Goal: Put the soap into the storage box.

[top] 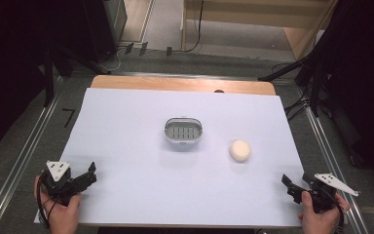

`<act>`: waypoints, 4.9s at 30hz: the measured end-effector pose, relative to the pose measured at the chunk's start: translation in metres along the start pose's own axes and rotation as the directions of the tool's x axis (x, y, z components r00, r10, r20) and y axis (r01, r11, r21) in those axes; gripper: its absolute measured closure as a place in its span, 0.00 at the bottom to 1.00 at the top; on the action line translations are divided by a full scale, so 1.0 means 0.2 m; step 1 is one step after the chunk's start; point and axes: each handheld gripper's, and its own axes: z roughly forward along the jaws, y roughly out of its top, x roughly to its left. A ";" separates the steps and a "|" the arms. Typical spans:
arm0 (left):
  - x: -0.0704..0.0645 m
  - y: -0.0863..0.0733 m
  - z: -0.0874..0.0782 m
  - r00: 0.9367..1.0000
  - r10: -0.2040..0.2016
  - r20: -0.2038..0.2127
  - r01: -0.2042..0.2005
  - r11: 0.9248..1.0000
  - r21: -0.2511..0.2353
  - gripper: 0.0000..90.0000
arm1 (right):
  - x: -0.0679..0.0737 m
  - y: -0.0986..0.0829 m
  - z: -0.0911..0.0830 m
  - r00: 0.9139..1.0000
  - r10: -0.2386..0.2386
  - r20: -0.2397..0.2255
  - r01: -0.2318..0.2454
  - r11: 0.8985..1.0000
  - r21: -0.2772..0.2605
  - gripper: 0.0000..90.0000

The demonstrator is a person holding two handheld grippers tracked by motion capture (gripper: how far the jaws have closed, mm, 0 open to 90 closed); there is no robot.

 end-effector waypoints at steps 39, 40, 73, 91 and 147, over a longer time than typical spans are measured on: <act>-0.02 0.00 0.02 0.999 0.029 -0.038 -0.027 0.999 0.045 0.05 | 0.21 0.20 0.15 0.978 -0.174 -0.111 0.192 0.966 0.176 0.17; -0.02 0.00 0.02 0.999 0.031 -0.035 -0.029 0.999 0.038 0.05 | 0.21 0.20 0.16 0.978 -0.174 -0.117 0.194 0.964 0.181 0.16; -0.04 -0.01 0.00 0.997 0.083 0.003 -0.083 0.997 0.004 0.05 | 0.53 0.35 0.37 0.938 -0.250 -0.241 0.315 0.904 0.290 0.16; -0.05 -0.01 0.00 0.996 0.090 -0.001 -0.090 0.996 0.006 0.05 | 0.60 0.38 0.47 0.959 -0.193 -0.207 0.255 0.905 0.340 0.28; -0.06 -0.01 0.00 0.992 0.124 0.006 -0.124 0.992 0.015 0.05 | 0.79 0.50 0.56 0.979 -0.146 -0.142 0.189 0.910 0.370 0.28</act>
